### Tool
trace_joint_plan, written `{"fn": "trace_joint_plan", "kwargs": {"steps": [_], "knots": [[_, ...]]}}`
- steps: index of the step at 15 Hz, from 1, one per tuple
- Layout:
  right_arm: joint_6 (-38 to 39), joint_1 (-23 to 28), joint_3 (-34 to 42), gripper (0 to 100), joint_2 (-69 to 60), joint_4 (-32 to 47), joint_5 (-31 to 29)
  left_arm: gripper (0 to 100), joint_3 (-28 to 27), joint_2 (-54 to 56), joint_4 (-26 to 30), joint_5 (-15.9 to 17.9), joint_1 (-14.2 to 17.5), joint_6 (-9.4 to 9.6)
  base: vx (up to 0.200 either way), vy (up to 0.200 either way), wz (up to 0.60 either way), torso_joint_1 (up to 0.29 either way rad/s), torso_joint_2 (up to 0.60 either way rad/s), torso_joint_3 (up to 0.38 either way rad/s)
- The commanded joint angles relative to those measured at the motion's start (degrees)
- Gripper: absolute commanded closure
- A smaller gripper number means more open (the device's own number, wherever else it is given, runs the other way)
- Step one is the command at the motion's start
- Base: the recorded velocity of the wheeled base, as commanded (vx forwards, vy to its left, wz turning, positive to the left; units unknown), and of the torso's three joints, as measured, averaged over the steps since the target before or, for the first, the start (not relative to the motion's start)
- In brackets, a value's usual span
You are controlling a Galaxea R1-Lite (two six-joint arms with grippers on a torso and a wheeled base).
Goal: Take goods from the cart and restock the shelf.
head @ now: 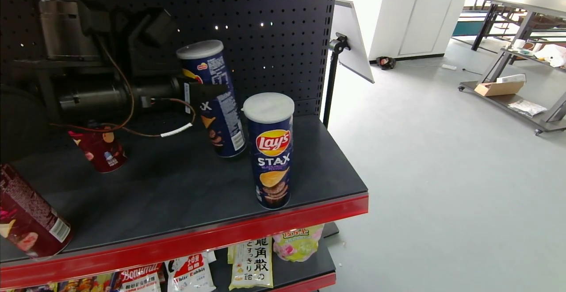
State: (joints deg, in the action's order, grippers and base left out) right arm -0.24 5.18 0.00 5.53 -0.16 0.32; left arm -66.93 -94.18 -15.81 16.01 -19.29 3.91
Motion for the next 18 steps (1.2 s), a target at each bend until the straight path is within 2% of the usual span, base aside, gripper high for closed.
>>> {"fn": "trace_joint_plan", "kwargs": {"steps": [1,3,7,11,13,18], "knots": [[-0.02,0.0,0.0,0,0.09,-0.02,0.03,100,-1.54,-4.17,-0.1,-0.89,-2.25,0.04,0.0,0.0,0.0,0.0,0.0,0.0],[-0.02,0.0,0.0,0,0.09,-0.02,0.03,100,-2.77,-6.71,-1.85,-1.06,-2.6,0.13,0.0,0.0,0.0,0.0,0.0,0.0],[-0.02,0.0,0.0,0,0.09,-0.02,0.03,100,-7.87,-11.11,-3.0,-3.09,-5.94,0.13,0.0,0.0,0.0,0.0,0.0,0.0],[-0.02,0.0,0.0,0,0.09,-0.02,-0.05,100,-7.69,-13.66,-7.66,-3.79,-6.64,0.22,0.0,0.0,0.0,0.0,0.0,0.0],[-0.02,0.0,0.0,0,0.09,-0.02,0.03,100,-7.6,-13.83,-7.66,-4.84,-6.64,0.22,0.0,0.0,0.0,0.0,0.0,0.0],[-0.02,0.0,0.0,0,0.09,-0.02,0.03,100,-7.34,-14.45,-7.83,-4.93,-6.47,0.31,0.0,0.0,0.0,0.0,0.0,0.0]]}}
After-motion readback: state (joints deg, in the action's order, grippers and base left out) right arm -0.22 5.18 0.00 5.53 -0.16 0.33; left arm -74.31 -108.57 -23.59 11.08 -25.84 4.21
